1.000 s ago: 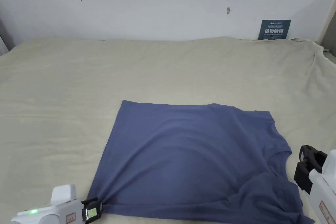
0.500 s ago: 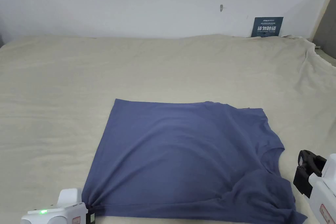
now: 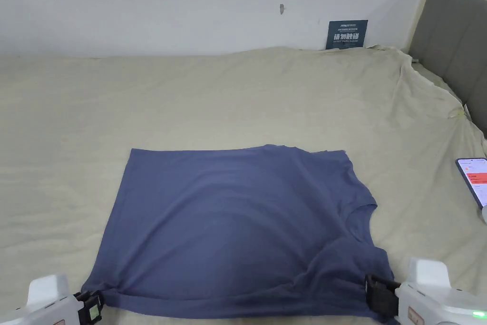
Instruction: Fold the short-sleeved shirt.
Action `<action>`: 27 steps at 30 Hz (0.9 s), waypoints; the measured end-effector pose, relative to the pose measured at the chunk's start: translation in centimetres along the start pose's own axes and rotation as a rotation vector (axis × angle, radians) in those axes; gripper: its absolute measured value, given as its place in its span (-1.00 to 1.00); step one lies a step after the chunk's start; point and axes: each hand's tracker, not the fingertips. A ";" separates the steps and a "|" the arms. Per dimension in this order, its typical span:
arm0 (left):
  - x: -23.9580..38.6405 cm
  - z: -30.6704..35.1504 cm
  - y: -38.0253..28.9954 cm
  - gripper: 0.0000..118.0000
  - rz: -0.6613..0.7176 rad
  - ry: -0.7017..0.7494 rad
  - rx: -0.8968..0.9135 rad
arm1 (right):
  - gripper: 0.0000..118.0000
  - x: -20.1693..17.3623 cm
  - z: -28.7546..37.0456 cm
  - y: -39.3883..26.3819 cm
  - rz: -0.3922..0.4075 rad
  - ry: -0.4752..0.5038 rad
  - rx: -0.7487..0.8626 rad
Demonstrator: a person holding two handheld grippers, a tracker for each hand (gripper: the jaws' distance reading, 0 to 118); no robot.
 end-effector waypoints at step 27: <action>0.2 -1.4 5.6 -0.97 0.017 -0.020 0.066 | -0.90 -0.1 1.9 5.1 0.036 0.108 0.100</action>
